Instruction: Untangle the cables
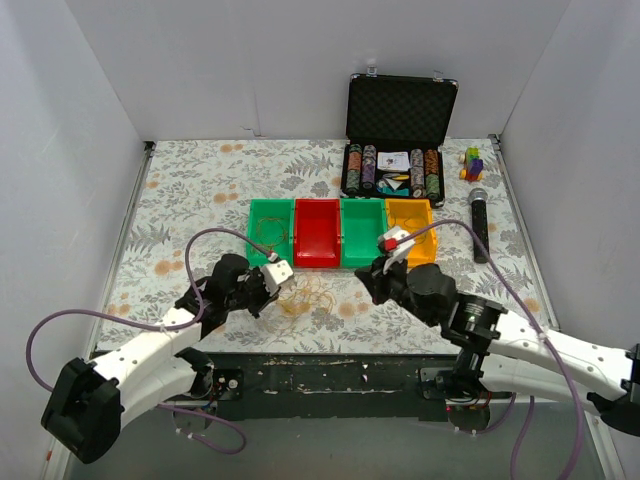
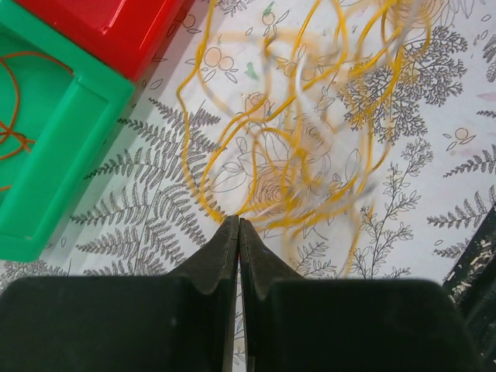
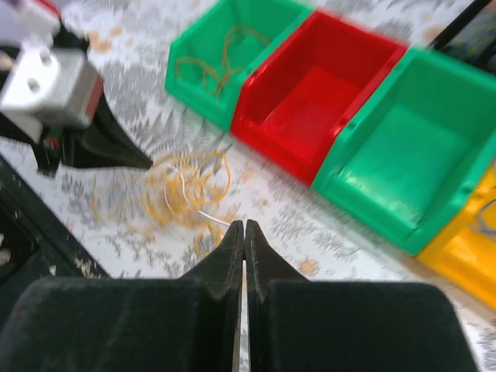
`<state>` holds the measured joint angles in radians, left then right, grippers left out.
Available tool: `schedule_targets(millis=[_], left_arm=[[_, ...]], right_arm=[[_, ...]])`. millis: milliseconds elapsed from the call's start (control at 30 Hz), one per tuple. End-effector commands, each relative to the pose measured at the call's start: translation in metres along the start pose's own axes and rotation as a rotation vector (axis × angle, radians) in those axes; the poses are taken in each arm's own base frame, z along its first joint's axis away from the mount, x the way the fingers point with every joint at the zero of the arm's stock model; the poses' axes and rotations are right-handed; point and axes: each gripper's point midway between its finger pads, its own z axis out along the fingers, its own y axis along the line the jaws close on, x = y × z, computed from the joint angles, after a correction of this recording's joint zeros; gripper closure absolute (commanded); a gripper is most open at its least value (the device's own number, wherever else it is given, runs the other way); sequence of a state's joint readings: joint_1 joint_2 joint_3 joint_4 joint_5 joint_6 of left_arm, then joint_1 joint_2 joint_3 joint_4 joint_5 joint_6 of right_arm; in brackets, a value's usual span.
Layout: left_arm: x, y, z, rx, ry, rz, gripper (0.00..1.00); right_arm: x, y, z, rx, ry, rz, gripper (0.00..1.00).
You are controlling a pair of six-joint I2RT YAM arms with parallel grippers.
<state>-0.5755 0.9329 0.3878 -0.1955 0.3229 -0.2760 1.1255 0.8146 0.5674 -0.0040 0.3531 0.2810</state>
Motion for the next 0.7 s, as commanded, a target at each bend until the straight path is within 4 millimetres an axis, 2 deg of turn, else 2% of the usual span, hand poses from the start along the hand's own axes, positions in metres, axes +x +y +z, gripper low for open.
schedule_targets(millis=[0,67,133,367,400,500,567,667], left_arm=[[0.004,0.008,-0.012,-0.042,0.018,0.023,1.0],[0.001,0.01,-0.014,-0.053,0.009,0.012,1.0],[-0.004,0.013,-0.015,-0.064,0.0,0.004,1.0],[-0.023,0.016,-0.016,-0.052,-0.026,-0.032,0.99],[-0.03,0.015,-0.016,-0.043,-0.043,-0.053,0.88],[-0.063,0.0,-0.018,0.066,-0.112,-0.129,0.31],[-0.087,-0.004,-0.02,0.113,-0.166,-0.19,0.26],[-0.105,-0.008,-0.019,0.16,-0.21,-0.235,0.22]], right_arm=[[-0.096,-0.023,-0.041,0.139,-0.229,-0.025,0.99],[-0.119,-0.023,-0.055,0.139,-0.287,-0.023,0.99],[-0.132,-0.021,-0.063,0.128,-0.314,-0.024,0.99],[-0.125,-0.013,-0.06,0.084,-0.286,-0.001,0.99],[-0.124,-0.011,-0.059,0.072,-0.289,0.005,0.99],[-0.122,-0.003,-0.056,0.032,-0.277,0.009,0.99],[-0.125,0.006,-0.053,-0.01,-0.279,0.012,0.99],[-0.136,0.024,-0.049,-0.085,-0.287,0.015,0.99]])
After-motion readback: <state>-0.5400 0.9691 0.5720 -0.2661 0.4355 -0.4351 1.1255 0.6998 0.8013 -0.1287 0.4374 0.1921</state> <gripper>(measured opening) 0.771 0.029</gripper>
